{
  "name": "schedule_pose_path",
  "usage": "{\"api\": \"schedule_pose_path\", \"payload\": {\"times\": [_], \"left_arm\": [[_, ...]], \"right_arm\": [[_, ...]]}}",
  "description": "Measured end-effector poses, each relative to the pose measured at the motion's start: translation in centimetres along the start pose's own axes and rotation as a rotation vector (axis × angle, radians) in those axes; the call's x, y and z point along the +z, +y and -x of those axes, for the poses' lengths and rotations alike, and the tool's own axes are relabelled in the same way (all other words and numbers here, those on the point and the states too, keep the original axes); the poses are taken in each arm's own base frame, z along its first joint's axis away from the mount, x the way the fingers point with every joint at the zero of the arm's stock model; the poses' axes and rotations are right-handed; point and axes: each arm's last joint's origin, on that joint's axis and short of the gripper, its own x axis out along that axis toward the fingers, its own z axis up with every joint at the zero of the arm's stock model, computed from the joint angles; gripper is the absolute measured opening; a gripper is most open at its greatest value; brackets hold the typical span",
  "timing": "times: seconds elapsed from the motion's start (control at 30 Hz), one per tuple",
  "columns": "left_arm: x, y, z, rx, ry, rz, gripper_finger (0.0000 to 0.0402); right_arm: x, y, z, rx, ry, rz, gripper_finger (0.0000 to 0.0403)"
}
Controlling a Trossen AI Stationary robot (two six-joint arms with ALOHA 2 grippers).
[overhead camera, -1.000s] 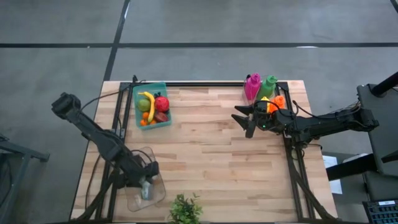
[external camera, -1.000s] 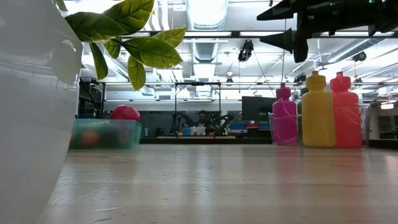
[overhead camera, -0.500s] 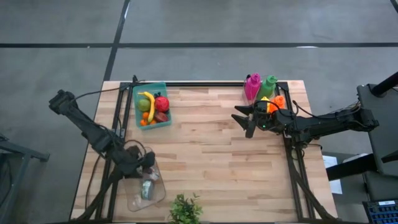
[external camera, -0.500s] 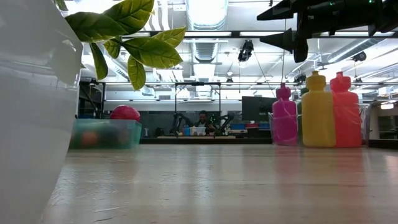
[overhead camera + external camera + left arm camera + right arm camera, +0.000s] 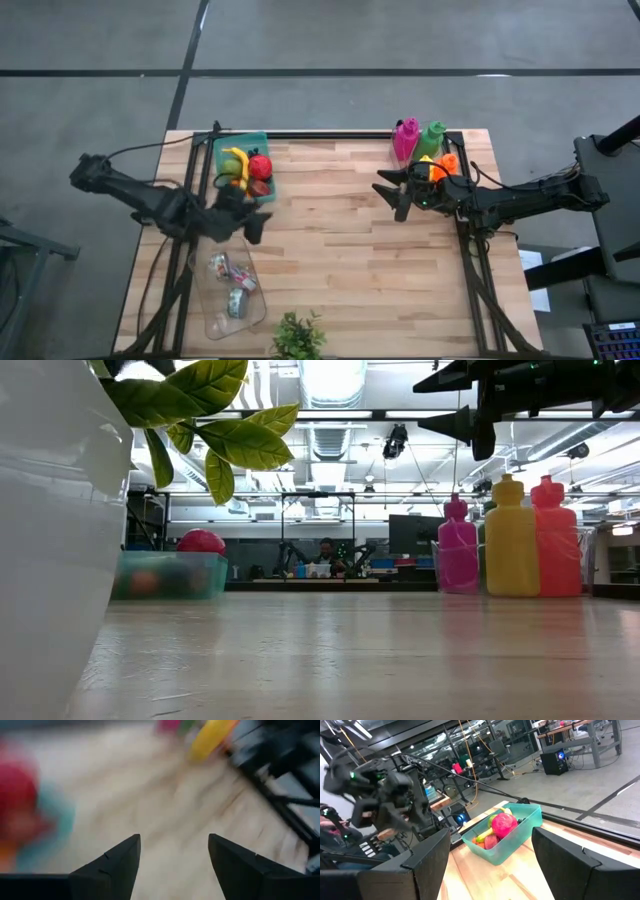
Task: Pick & Place Food Item
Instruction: Return to Home Position
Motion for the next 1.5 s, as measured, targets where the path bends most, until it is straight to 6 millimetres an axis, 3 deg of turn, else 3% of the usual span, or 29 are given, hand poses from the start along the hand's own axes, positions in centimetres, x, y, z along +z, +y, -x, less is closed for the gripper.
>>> {"api": "schedule_pose_path", "payload": {"times": [0.17,0.33,0.8,1.2,1.5], "left_arm": [[1.2,-2.1,-1.5,-0.162,-0.278,-0.404,0.0236],[1.4,-2.0,-1.2,-0.237,-0.438,-0.541,0.0236],[-1.2,4.5,-0.8,-0.283,-0.442,-0.517,0.0236],[-1.9,9.0,0.7,-0.268,-0.556,-0.527,0.0236],[-3.8,12.8,0.4,-0.309,-0.627,-0.467,0.0236]], "right_arm": [[0.0,0.0,0.0,0.001,0.0,0.0,0.0276],[0.0,0.0,0.0,0.001,0.0,0.0,0.0276],[0.0,0.0,0.0,0.001,0.0,0.0,0.0276],[0.0,0.0,0.0,0.007,0.002,0.051,0.0276],[0.7,1.0,1.1,0.328,0.067,0.144,0.0276]]}}
